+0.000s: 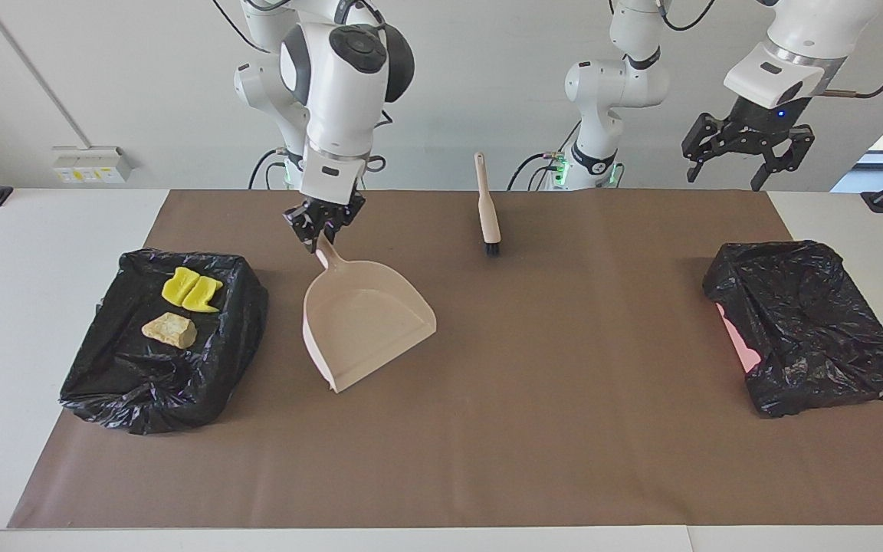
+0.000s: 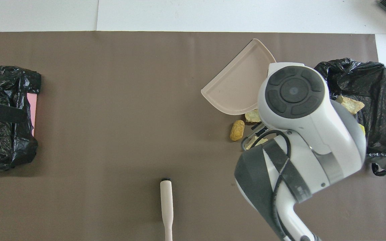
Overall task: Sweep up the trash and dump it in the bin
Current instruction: 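Return the dustpan to the mat center with the right gripper and release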
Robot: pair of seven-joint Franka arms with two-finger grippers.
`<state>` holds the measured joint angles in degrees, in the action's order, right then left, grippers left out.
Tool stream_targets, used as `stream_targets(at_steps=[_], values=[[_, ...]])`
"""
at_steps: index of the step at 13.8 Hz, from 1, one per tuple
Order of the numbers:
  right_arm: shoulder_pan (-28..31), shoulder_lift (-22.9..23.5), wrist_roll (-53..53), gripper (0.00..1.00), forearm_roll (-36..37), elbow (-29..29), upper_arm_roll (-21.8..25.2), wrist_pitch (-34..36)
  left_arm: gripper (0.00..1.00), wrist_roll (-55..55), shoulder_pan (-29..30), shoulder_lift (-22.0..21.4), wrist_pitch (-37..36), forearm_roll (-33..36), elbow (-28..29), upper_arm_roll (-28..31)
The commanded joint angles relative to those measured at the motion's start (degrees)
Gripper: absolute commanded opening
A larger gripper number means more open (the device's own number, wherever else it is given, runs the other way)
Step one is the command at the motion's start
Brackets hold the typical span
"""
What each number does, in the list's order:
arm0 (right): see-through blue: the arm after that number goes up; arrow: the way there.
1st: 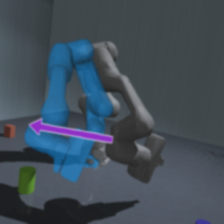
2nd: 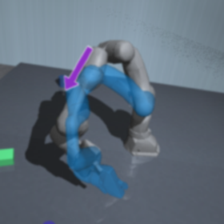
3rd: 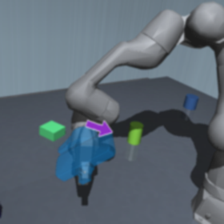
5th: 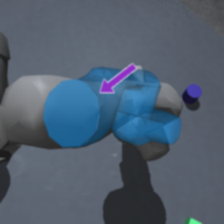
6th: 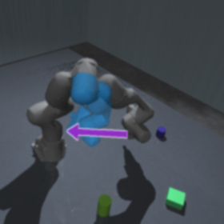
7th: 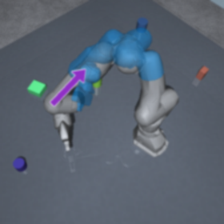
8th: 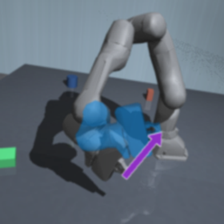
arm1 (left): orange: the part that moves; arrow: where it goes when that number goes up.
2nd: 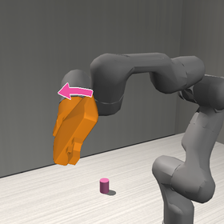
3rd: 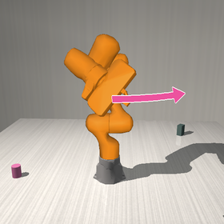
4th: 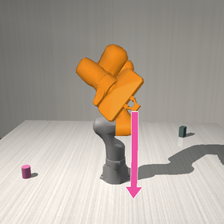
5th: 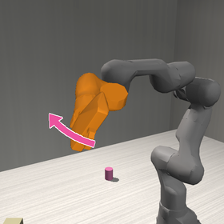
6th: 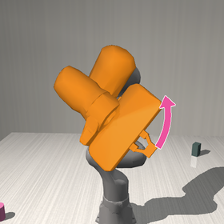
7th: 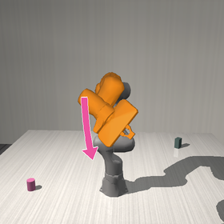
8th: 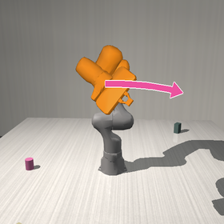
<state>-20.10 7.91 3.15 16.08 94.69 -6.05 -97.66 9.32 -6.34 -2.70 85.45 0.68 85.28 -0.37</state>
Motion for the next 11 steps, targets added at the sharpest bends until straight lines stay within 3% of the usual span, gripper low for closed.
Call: stream_targets(at_steps=[1, 4, 8, 11], values=[[-2.3, 8.1, -15.3, 0.0, -6.4, -7.2, 0.2, -1.9, 1.0, -1.0, 1.0, 2.3, -1.3, -0.6, -4.4, -0.2], [-5.6, 16.4, -27.8, 0.0, -13.5, -13.3, 0.3, -8.0, 1.0, -2.8, 2.0, 2.3, -1.3, -1.5, -4.3, -0.1], [-10.7, 29.8, -38.6, 0.0, -15.4, -25.2, -0.4, -11.5, 1.0, -4.8, 2.3, 2.1, -1.2, -2.4, -4.2, -0.1], [-13.1, 31.9, -42.4, 0.0, -16.1, -24.7, -0.9, -16.5, 1.0, -4.5, 2.4, 1.5, -1.4, -2.3, -3.8, -0.1]])
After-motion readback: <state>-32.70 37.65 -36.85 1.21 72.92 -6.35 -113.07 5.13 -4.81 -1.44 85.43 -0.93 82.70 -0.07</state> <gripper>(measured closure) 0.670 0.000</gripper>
